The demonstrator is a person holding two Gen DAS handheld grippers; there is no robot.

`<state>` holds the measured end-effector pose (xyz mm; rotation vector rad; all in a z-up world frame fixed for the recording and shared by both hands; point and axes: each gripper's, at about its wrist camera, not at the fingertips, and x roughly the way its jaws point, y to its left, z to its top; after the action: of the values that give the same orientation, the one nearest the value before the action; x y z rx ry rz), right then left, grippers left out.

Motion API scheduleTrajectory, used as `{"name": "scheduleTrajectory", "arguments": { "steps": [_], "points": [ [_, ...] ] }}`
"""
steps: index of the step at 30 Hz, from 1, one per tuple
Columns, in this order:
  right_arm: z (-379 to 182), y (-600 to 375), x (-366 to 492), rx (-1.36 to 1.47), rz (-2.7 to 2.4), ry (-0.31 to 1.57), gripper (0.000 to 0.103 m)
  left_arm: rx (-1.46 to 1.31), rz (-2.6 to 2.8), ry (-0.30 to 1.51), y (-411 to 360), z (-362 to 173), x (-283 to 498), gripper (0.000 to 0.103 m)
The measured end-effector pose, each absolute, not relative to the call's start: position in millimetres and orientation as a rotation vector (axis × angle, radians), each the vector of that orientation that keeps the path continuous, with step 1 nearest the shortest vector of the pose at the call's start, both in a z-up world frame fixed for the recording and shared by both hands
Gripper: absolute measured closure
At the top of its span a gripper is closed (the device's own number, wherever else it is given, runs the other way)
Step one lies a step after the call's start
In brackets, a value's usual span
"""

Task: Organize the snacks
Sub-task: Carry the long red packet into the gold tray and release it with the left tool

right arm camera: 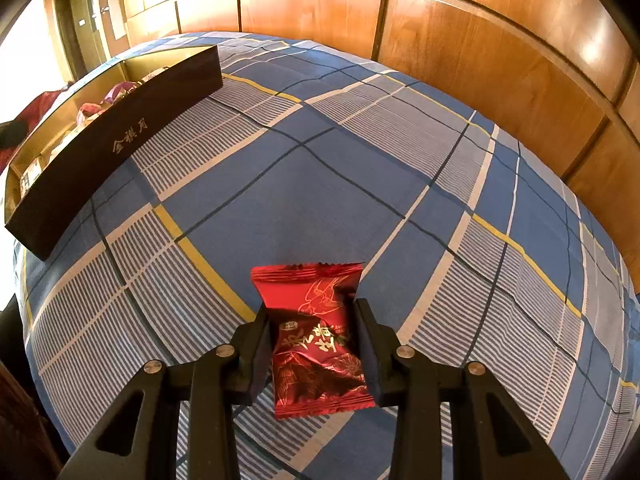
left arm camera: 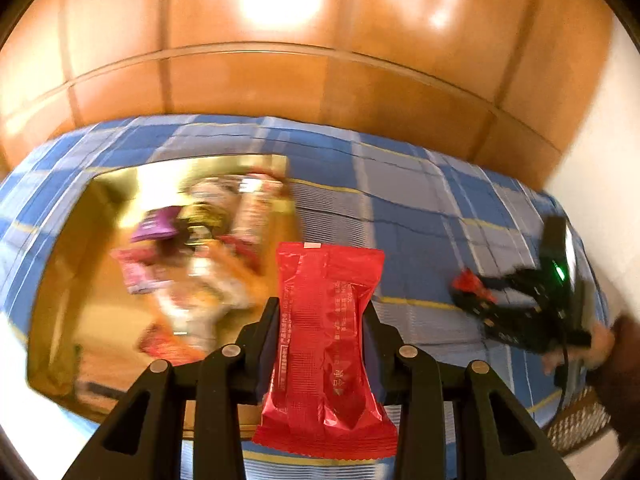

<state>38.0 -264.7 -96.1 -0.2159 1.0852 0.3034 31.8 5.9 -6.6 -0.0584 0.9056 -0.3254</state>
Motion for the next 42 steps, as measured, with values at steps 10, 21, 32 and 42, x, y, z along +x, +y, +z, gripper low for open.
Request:
{"name": "scheduleTrajectory", "arguments": {
  "steps": [10, 21, 32, 42],
  "points": [
    [-96.2, -262.9, 38.9, -0.219, 0.298, 1.089, 0.065, -0.337, -0.007, 0.916, 159.6, -11.4, 59.4, 0.065],
    [-96.5, -265.0, 39.5, -0.208, 0.298, 1.089, 0.065, -0.385, 0.034, 1.015, 163.1, -52.6, 89.6, 0.064],
    [-96.6, -264.9, 39.9, -0.218, 0.297, 1.088, 0.065, -0.336, 0.044, 1.047, 145.6, -68.0, 88.9, 0.059],
    [-96.3, -263.8, 38.9, -0.222, 0.288, 1.087, 0.065, -0.328, 0.05, 0.992, 132.4, -56.4, 59.5, 0.059]
  ]
}}
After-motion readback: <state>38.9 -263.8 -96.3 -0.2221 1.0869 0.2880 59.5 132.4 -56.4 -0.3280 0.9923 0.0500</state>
